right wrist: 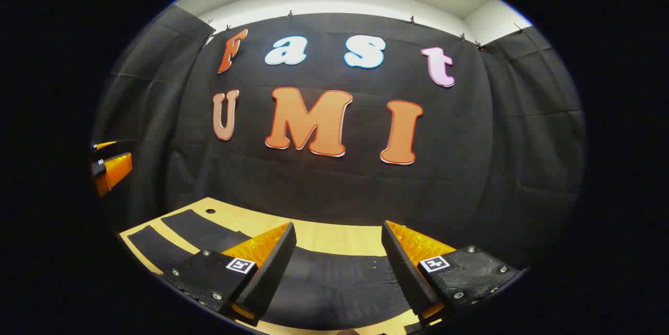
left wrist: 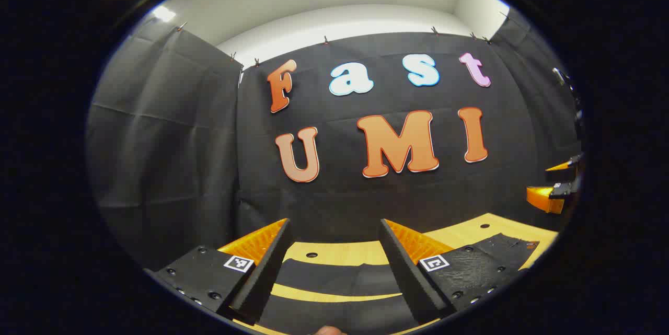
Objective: Grasp the waist and the cuffs of the jeans and fold them to make the two legs overlap; first hold the waist and fold one-third of the jeans toward the cuffs, then hold the cuffs and fold the remaining one-third in the same direction to finish folding.
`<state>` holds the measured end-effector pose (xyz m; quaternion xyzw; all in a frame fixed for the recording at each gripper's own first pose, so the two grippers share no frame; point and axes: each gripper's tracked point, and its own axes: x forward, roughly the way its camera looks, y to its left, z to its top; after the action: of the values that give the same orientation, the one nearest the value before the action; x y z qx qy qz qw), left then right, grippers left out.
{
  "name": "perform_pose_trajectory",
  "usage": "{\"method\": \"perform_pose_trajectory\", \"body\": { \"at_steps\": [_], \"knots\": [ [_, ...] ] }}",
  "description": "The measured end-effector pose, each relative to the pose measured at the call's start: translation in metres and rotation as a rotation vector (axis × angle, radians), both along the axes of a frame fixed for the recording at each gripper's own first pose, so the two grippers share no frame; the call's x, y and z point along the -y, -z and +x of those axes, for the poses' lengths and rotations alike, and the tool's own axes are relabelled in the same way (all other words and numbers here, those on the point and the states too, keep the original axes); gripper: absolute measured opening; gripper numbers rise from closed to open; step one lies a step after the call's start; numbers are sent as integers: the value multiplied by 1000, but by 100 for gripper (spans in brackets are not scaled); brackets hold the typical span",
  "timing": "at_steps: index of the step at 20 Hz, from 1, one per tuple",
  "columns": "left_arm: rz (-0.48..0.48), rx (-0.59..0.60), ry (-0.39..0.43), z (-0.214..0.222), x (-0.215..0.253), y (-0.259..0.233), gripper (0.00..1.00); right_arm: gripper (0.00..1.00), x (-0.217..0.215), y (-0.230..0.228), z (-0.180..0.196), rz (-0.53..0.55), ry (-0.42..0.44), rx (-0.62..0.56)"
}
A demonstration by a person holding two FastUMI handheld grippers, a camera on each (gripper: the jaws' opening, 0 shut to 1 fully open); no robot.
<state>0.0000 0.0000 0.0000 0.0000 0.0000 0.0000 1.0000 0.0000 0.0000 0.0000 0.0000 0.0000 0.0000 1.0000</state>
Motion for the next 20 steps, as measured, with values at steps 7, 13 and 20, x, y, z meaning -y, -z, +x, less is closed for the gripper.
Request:
{"method": "perform_pose_trajectory", "body": {
  "at_steps": [7, 13, 20],
  "knots": [
    [-28, -38, 0, 34, 42, 4, 100, 99, -8, -8, 36, -7, -84, 33],
    [-38, -67, -64, 55, 42, 15, 100, 99, 9, 17, 50, -10, -91, -6],
    [-66, -186, -89, 87, 18, 52, 100, 99, 34, 39, 70, 11, -23, -87]
  ]
}}
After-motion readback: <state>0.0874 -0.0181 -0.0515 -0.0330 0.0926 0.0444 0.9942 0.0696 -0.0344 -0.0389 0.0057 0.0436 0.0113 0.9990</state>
